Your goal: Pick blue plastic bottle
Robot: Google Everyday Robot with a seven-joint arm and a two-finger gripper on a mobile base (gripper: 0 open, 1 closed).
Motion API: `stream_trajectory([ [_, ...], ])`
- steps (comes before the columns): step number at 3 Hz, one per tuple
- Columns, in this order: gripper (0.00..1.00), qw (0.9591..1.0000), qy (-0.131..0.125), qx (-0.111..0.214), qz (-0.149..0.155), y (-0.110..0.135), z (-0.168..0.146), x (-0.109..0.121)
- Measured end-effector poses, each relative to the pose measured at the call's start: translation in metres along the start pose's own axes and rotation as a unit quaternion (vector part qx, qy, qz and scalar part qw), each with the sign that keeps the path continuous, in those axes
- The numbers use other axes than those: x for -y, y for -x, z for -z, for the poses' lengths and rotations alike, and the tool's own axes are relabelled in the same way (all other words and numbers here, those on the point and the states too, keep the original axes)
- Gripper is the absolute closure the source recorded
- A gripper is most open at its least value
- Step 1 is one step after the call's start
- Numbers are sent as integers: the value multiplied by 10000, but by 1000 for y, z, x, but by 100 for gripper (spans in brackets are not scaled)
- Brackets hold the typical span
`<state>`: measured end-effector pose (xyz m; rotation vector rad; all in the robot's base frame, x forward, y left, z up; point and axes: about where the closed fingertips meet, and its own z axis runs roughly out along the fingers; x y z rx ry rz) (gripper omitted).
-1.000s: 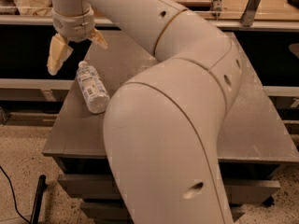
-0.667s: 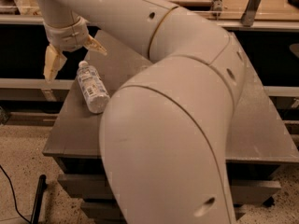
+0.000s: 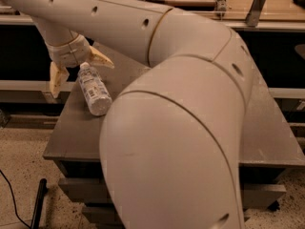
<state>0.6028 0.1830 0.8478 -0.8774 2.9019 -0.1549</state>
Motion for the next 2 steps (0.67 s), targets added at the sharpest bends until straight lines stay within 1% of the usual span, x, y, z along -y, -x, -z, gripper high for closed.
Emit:
stream_trajectory([
  [1,18,10000,26,72,-3,4,-1,-1],
  [2,41,9996,253,90,-53,7,-6,7],
])
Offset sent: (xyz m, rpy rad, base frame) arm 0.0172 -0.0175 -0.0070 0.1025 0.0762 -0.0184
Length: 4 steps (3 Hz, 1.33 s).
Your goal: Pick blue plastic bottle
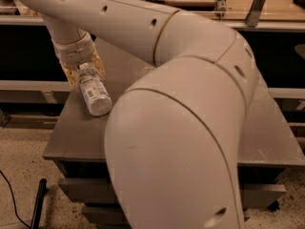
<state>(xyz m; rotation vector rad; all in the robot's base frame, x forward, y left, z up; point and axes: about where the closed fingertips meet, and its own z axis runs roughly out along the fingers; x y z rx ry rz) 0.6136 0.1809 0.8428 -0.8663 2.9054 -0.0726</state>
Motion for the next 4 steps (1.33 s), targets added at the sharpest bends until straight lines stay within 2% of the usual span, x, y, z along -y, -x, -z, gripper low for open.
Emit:
stream_trajectory([
  [1,73,9991,423,14,-9,3,-3,9],
  [2,96,9966,712,87,410,6,-1,7],
  [3,100,9903,976,227,959,8,20,0],
  [4,100,9735,1125,692,1868,15,68,-2],
])
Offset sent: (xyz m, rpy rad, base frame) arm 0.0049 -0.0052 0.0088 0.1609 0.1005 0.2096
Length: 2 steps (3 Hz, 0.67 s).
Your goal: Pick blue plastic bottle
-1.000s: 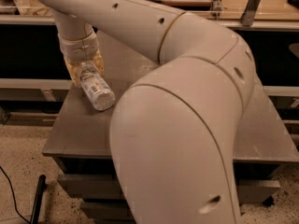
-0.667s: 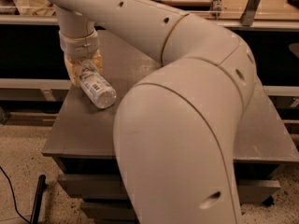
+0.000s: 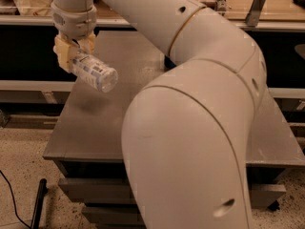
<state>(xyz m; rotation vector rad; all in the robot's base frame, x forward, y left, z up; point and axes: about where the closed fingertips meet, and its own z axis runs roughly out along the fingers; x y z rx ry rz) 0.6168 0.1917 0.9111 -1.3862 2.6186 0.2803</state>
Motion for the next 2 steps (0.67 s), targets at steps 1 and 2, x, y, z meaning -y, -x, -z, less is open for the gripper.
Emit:
stream_trajectory([
  [1,100,9963,123,297,798,9,27,-5],
  [2,100,9923,126,592,1084,25,32,-6],
])
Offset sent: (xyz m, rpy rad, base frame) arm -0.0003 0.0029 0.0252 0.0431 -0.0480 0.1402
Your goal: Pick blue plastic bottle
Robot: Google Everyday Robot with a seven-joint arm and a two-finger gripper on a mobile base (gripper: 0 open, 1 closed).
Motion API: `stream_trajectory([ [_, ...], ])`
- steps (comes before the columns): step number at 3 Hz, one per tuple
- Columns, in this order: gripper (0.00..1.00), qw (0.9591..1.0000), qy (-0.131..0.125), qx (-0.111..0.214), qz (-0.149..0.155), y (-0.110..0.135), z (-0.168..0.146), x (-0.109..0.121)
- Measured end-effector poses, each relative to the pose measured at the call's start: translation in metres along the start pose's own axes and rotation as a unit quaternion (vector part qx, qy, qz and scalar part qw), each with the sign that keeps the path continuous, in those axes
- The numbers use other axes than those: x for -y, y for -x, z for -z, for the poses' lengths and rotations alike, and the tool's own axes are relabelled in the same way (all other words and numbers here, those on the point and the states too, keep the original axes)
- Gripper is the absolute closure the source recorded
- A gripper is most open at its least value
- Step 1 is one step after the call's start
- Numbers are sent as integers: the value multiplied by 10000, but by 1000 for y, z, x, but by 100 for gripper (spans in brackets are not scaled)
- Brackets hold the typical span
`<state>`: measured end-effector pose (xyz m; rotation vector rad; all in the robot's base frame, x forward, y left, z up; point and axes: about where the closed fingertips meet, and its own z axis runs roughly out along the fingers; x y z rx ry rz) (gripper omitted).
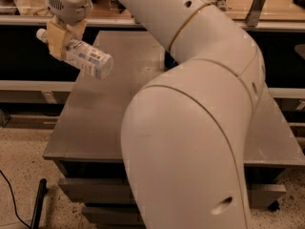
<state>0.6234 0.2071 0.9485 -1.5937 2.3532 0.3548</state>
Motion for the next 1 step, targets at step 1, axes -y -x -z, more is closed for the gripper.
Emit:
stream_trajectory([
  [1,100,10000,0,0,0,0,0,0],
])
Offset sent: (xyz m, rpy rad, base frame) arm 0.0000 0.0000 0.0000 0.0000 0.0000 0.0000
